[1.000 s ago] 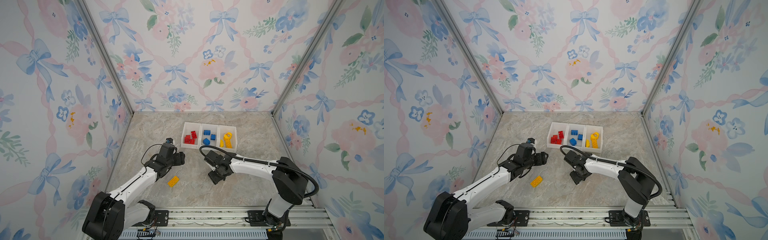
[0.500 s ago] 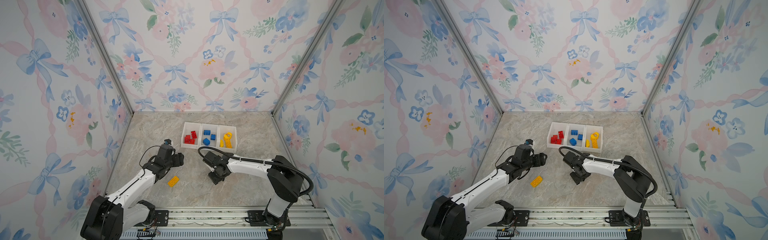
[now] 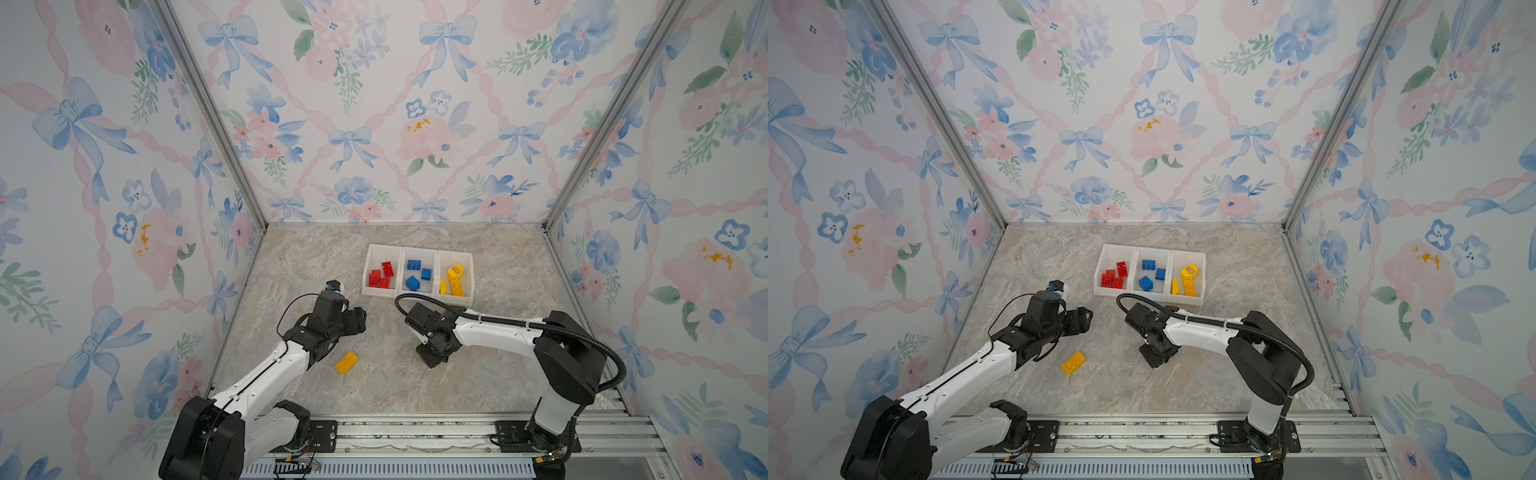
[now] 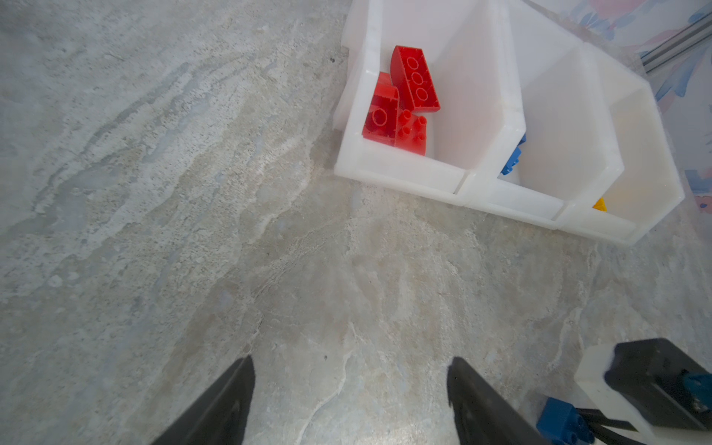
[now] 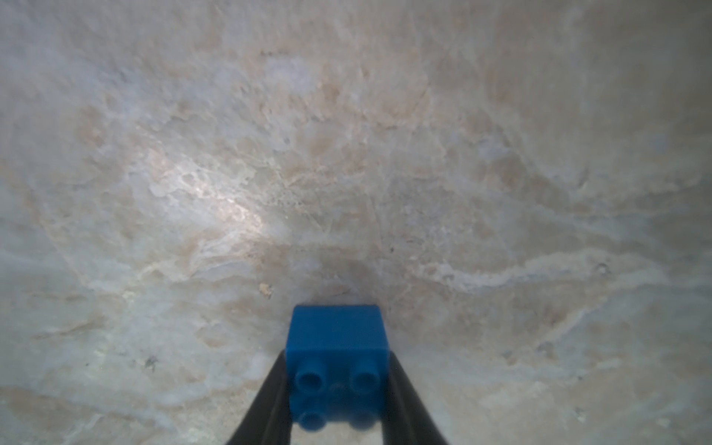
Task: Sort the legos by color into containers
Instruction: 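Carry the small blue brick over the blue compartment with the right gripper, then lower the small blue brick into the blue compartment and open the right gripper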
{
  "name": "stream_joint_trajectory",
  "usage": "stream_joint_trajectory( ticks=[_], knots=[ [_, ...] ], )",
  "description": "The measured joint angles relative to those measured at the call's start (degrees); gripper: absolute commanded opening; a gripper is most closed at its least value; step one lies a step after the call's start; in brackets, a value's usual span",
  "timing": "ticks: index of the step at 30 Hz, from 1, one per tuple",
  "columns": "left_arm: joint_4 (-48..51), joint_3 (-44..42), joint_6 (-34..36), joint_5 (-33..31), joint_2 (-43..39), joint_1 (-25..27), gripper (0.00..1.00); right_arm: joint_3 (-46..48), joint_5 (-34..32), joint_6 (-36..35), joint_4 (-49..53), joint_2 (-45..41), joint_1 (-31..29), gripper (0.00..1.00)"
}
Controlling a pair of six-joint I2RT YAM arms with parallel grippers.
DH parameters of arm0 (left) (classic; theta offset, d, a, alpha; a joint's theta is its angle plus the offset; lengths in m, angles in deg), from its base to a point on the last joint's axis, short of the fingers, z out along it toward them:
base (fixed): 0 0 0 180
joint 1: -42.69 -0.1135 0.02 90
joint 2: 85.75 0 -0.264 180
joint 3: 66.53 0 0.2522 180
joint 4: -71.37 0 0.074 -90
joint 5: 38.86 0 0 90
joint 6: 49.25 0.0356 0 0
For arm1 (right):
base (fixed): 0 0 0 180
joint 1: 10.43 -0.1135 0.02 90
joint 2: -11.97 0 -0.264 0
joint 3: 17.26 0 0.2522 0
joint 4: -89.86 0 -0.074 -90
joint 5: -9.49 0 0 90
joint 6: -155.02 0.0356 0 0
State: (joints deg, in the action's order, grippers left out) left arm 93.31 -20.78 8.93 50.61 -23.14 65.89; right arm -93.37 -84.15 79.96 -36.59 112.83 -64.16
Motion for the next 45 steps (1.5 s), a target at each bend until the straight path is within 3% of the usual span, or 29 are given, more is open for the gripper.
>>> stream_joint_trajectory(
  ticks=[14, 29, 45],
  knots=[
    [-0.02, -1.6, -0.85, 0.0, -1.97, -0.07, 0.84, -5.18, 0.0, 0.0, 0.5, -1.14, 2.05, 0.28],
    [-0.02, -3.5, -2.14, -0.02, -4.02, -0.37, 0.86, -20.33, 0.44, -0.46, 0.59, -0.96, 12.92, 0.27],
    [-0.02, -3.74, -4.48, -0.07, -5.22, -0.37, 0.87, -38.8, 0.7, -1.36, -0.07, 16.87, 19.52, 0.26]
  ],
)
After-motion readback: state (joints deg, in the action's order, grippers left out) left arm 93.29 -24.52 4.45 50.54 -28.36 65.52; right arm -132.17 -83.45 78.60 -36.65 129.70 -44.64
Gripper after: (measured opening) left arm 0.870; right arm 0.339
